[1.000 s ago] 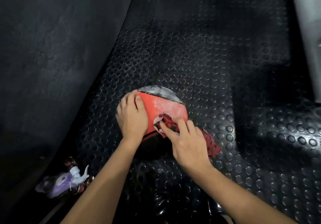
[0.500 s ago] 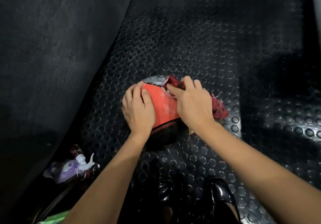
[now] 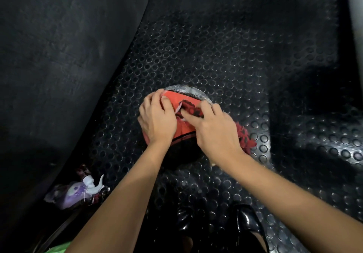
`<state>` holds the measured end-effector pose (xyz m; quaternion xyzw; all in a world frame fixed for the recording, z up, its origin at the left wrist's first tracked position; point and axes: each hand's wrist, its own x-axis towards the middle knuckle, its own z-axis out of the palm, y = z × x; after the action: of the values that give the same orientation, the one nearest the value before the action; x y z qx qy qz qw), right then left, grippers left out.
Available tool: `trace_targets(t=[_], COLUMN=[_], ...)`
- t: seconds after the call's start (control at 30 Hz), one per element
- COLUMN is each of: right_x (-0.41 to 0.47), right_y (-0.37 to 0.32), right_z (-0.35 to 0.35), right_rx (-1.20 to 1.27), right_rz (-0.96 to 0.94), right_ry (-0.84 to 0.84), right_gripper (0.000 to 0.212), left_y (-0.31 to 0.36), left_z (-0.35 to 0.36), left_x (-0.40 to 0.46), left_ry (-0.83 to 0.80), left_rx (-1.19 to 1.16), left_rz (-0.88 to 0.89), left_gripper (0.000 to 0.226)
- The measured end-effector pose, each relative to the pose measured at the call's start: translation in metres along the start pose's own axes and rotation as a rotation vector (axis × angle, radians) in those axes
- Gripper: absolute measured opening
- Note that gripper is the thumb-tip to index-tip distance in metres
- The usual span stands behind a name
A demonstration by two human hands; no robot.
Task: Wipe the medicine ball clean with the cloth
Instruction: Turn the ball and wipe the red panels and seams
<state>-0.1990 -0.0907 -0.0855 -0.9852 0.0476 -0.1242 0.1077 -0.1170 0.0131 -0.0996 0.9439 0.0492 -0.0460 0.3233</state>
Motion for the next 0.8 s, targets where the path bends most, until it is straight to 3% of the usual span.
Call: trace_targets(t=[0.17,0.33,0.5,0.67,0.8], right_x=[0.035,-0.01,0.02,-0.034,-0.001], right_y=[0.012,0.003,0.018,0.006,0.014], right_z=[0.001,0.0,0.004,0.003,0.007], right_rx=[0.028,0.036,0.087,0.049,0.039], right_rz=[0.191,0.05,0.248,0.053,0.156], right_ry=[-0.155,-0.069,-0.118,-0.053,-0.012], right_gripper=[0.041,0.041,0.039,0.056,0.044], left_y=[0.004,0.004,0.012,0.015,0.012], left_z=[0.003,0.0,0.005,0.004,0.005], left_x=[-0.005,0.0,-0.003,0.005,0.003], left_ry=[0.009,-0.018,-0.01,-0.034,-0.016], left_rx=[0.01,0.009,0.033,0.032,0.021], left_rz=[-0.004,-0.006,-0.043,-0.074,-0.075], left_gripper=[0.037,0.038,0.039,0.041,0.041])
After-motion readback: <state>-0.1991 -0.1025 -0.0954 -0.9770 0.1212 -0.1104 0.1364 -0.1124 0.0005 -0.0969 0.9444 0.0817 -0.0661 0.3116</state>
